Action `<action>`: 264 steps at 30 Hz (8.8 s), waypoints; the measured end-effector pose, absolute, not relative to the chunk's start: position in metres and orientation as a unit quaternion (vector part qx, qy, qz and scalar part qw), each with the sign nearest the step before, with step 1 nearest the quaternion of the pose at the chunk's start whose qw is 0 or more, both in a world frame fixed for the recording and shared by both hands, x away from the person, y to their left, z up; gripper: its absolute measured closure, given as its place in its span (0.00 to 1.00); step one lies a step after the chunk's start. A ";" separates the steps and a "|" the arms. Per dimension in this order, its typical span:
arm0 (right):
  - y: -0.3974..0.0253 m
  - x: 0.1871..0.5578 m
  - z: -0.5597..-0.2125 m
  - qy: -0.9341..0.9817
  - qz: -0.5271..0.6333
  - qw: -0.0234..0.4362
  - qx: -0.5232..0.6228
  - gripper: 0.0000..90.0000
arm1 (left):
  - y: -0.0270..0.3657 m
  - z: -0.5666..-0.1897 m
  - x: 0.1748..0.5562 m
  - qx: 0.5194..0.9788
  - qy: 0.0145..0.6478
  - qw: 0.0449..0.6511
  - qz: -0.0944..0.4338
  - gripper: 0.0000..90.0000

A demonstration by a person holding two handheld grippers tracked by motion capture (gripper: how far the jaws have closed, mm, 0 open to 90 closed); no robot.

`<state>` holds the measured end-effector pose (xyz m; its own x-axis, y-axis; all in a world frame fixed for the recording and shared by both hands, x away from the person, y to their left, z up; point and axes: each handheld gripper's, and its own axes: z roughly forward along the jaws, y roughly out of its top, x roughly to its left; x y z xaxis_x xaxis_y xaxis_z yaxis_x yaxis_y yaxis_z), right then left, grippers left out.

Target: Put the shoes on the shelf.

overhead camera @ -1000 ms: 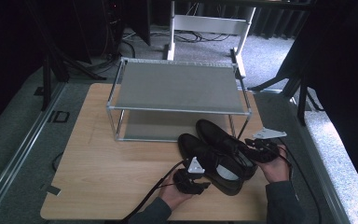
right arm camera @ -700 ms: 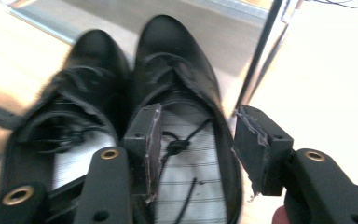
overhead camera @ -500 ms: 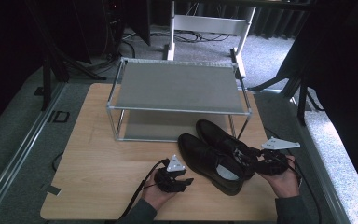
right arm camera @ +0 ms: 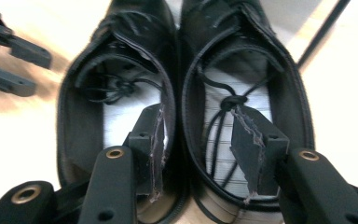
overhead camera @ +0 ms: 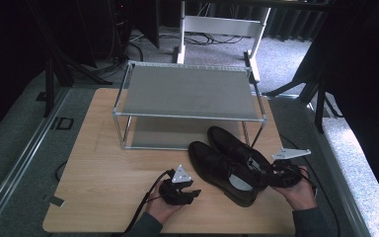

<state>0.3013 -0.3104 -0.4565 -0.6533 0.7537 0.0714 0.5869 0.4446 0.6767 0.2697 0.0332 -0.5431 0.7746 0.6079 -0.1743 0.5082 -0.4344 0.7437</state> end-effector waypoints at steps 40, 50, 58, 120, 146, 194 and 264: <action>-0.272 0.327 -0.476 0.894 0.140 0.045 0.424 0.75 | 0.025 -0.548 0.266 0.851 0.321 0.410 0.062 0.59; -0.275 0.325 -0.476 0.888 0.159 0.050 0.429 0.85 | 0.027 -0.548 0.266 0.851 0.322 0.410 0.062 0.59; -0.278 0.316 -0.479 0.876 0.206 0.081 0.429 0.87 | 0.026 -0.548 0.267 0.852 0.322 0.407 0.066 0.59; -0.231 0.347 -0.452 0.829 0.311 0.118 0.450 0.88 | 0.047 -0.538 0.271 0.832 0.346 0.424 0.084 0.58; -0.205 0.368 -0.449 0.796 0.348 0.140 0.475 0.88 | 0.047 -0.519 0.284 0.796 0.389 0.445 0.133 0.61; -0.163 0.387 -0.468 0.723 0.382 0.217 0.533 0.91 | -0.001 -0.507 0.307 0.798 0.389 0.433 0.157 0.73; -0.222 0.380 -0.498 0.709 0.418 0.250 0.509 0.32 | -0.006 -0.530 0.373 0.782 0.452 0.383 0.195 0.46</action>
<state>0.3802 -0.2217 -0.4976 -0.3566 0.9315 0.0720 0.5140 0.1312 0.8477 0.3733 -0.0062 -0.5304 0.5160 0.8556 -0.0409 0.5564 -0.2985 0.7754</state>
